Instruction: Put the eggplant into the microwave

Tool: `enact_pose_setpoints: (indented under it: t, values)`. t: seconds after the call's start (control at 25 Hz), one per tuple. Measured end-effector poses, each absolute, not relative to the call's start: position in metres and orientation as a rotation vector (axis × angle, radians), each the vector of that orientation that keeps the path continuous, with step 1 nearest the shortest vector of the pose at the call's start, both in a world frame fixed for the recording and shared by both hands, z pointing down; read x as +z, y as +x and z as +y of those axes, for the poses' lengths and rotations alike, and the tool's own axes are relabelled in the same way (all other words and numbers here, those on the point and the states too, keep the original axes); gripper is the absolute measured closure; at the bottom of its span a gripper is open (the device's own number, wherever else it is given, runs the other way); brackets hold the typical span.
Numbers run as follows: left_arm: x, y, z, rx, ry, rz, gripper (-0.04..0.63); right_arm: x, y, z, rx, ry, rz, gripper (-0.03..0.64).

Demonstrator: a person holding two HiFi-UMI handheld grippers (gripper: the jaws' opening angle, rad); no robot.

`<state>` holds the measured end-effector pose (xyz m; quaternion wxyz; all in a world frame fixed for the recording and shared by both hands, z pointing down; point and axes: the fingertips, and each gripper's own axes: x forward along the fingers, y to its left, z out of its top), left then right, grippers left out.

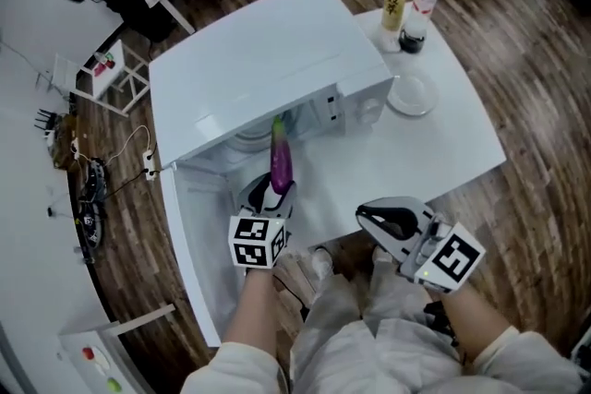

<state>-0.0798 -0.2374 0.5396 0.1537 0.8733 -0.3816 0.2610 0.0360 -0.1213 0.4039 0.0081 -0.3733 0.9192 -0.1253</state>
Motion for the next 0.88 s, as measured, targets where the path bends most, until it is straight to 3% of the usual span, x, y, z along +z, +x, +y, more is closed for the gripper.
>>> enact_pose_setpoints:
  t: [0.88]
  values:
    - [0.54, -0.102, -0.323, 0.766, 2.515, -1.116, 0.38, 0.429, -0.014, -0.188, -0.333, -1.236, 2.754, 0.581]
